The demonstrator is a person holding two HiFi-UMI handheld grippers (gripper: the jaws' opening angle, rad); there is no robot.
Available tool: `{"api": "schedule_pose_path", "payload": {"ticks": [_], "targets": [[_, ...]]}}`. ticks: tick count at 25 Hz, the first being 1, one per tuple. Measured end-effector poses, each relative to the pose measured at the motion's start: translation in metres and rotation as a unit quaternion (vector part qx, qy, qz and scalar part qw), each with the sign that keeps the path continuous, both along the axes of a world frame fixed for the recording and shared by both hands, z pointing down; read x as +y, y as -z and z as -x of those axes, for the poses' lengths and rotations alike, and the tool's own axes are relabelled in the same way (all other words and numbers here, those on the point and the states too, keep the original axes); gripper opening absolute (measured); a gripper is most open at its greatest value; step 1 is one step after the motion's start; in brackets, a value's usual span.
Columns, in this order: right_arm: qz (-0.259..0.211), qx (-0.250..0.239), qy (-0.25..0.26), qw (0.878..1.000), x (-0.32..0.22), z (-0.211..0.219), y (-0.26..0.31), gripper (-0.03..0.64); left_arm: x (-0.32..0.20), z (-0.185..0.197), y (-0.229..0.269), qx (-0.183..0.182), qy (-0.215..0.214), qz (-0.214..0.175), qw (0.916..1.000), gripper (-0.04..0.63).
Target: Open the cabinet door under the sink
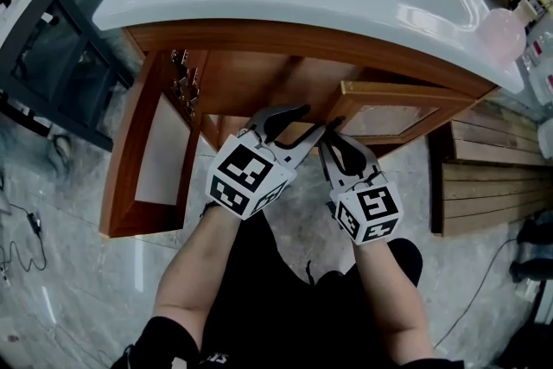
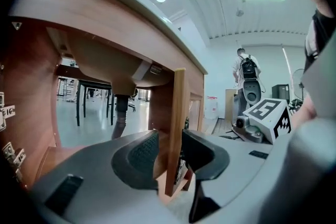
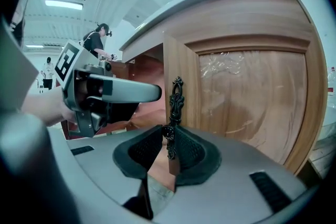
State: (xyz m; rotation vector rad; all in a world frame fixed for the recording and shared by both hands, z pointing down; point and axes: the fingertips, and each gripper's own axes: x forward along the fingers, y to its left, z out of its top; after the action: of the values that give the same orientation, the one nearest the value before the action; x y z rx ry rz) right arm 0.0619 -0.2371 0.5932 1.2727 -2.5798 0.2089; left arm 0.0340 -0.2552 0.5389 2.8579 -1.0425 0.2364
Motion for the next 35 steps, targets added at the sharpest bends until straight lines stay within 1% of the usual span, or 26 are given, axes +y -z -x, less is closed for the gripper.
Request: {"api": "schedule_pose_path", "payload": {"ticks": [5, 8, 11, 14, 18, 22, 28, 35], "targets": [[0.007, -0.002, 0.019, 1.0, 0.018, -0.004, 0.0, 0.089, 0.014, -0.021, 0.01, -0.005, -0.048, -0.021, 0.9986, 0.153], [0.008, -0.004, 0.027, 1.0, 0.025, -0.007, 0.0, 0.089, 0.021, -0.029, 0.014, 0.003, -0.068, -0.027, 0.9973, 0.153], [0.01, -0.005, 0.032, 0.999, 0.031, -0.009, -0.001, 0.089, 0.026, -0.035, 0.016, -0.001, -0.087, -0.03, 0.9958, 0.152], [0.012, -0.005, 0.038, 0.999, 0.038, -0.012, -0.002, 0.091, 0.034, -0.042, 0.02, -0.009, -0.11, -0.04, 0.9931, 0.121], [0.017, -0.007, 0.055, 0.998, 0.046, -0.013, -0.003, 0.091, 0.043, -0.044, 0.019, -0.006, -0.139, -0.035, 0.9896, 0.11], [0.031, -0.017, 0.066, 0.997, 0.054, -0.017, -0.002, 0.092, 0.054, -0.047, 0.019, -0.014, -0.178, -0.033, 0.9834, 0.097], [0.036, -0.022, 0.058, 0.997, 0.059, -0.018, -0.001, 0.114, 0.059, -0.048, 0.025, -0.01, -0.189, -0.04, 0.9811, 0.095], [0.042, -0.026, 0.07, 0.996, 0.063, -0.02, -0.001, 0.097, 0.063, -0.049, 0.026, -0.004, -0.213, -0.039, 0.9764, 0.094]]}}
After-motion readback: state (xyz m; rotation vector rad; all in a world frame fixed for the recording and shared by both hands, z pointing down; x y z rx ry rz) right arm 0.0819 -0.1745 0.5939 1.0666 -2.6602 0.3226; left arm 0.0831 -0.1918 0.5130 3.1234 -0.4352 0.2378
